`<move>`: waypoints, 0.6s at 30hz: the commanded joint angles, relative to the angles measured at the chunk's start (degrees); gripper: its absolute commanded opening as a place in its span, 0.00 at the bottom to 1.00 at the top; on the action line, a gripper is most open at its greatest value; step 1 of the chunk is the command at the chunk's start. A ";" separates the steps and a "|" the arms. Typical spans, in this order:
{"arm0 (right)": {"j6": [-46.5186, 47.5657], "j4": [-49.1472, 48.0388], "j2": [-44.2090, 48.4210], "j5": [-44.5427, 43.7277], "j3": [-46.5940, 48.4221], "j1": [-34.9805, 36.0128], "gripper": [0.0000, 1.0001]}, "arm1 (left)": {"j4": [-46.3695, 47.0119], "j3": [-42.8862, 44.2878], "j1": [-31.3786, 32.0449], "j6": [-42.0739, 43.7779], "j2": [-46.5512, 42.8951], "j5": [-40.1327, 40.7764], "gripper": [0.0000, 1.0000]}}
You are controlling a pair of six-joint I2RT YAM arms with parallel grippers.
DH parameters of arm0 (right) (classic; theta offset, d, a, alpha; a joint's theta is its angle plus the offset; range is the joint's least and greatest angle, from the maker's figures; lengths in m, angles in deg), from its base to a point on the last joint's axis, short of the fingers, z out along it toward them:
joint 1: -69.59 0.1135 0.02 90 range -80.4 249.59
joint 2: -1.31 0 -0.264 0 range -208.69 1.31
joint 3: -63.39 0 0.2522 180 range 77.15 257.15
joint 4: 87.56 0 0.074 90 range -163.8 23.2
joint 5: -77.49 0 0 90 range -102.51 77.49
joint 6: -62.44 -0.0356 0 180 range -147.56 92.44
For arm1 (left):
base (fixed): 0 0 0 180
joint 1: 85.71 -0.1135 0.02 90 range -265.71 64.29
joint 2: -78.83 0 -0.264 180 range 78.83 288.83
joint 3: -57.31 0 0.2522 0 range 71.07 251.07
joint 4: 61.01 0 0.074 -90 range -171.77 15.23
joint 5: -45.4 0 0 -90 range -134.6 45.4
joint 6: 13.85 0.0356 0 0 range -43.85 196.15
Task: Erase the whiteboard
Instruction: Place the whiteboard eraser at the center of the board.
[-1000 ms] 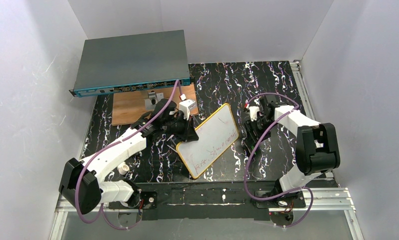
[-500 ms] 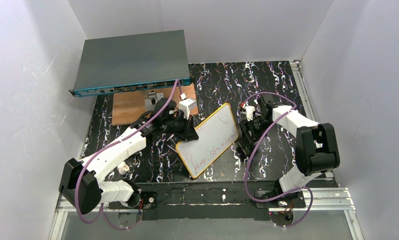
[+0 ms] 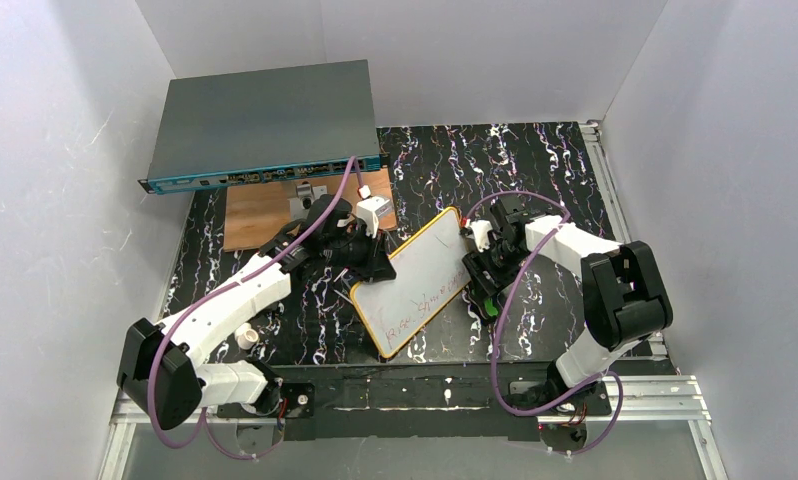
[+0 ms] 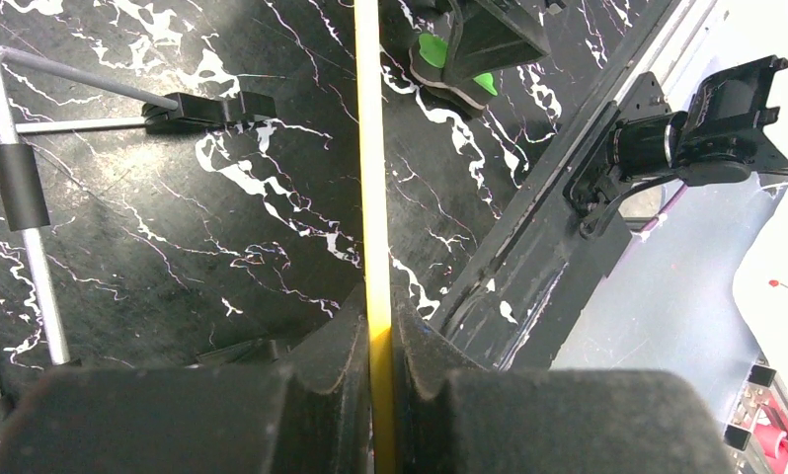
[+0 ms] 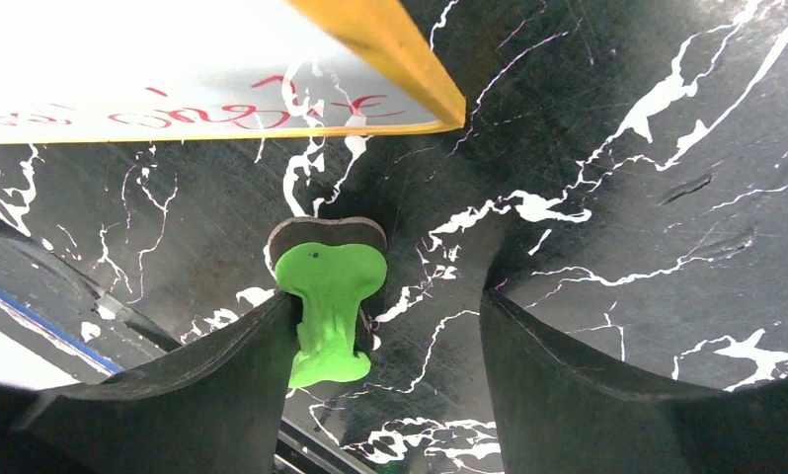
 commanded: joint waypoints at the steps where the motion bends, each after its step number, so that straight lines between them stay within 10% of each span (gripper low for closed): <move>1: 1.45 -1.16 1.22 2.71 -0.93 0.33 0.74 | 3.72 2.32 0.05 0.02 -3.15 -1.29 0.00; 18: 2.94 -8.99 7.86 -17.85 -2.87 -4.78 0.74 | 2.76 2.12 0.05 0.11 -4.31 -1.11 0.00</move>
